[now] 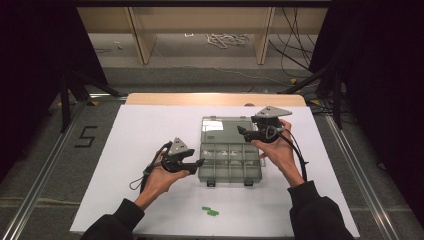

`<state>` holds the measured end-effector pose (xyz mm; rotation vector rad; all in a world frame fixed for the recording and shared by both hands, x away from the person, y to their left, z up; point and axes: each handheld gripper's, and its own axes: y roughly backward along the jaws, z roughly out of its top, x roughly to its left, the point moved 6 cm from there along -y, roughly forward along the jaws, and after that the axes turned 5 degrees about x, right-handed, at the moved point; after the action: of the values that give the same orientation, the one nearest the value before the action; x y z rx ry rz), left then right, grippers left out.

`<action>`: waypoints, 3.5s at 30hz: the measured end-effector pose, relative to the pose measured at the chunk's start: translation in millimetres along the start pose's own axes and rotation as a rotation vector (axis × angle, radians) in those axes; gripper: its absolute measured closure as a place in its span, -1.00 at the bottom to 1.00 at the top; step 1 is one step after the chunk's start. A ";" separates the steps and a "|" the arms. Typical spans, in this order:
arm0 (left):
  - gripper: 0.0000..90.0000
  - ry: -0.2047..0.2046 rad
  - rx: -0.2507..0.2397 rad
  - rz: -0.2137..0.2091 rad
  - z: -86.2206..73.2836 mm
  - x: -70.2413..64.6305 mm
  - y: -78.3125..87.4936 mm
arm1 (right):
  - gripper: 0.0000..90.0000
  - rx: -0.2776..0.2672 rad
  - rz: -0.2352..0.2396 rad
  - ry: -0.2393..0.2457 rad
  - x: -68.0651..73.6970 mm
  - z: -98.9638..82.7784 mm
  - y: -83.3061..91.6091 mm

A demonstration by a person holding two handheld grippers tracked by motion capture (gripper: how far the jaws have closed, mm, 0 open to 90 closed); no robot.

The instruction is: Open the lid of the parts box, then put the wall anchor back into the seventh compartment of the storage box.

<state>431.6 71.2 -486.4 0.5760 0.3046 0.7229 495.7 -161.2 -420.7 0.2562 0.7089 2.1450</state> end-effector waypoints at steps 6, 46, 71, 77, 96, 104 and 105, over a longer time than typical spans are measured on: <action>-0.20 -0.006 -0.047 -0.018 3.6 -3.6 19.4 | -0.30 0.017 0.043 0.026 19.6 -1.4 9.4; -0.45 -0.055 -0.257 -0.013 -21.4 -17.9 88.7 | -0.41 0.100 0.203 0.200 96.7 -36.6 36.8; -0.50 -0.050 -0.335 -0.013 -28.6 -19.8 105.6 | -0.30 0.249 0.376 0.387 161.5 -66.8 34.2; -0.50 -0.035 -0.328 -0.009 -30.2 -20.3 105.9 | -0.21 0.343 0.387 0.424 166.7 -80.5 29.5; -0.51 -0.045 -0.321 -0.010 -30.9 -22.4 103.3 | 0.08 0.541 0.419 0.480 178.3 -106.7 19.2; -0.51 -0.054 -0.320 -0.006 -31.1 -21.7 103.1 | 0.32 0.578 0.428 0.507 183.6 -112.0 13.7; -0.51 -0.052 -0.318 -0.005 -31.3 -21.7 103.1 | 0.36 0.577 0.433 0.514 183.8 -112.1 13.4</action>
<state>347.0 130.7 -449.2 0.2914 0.1383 0.7331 325.6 -69.4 -516.5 0.1652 1.7064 2.3858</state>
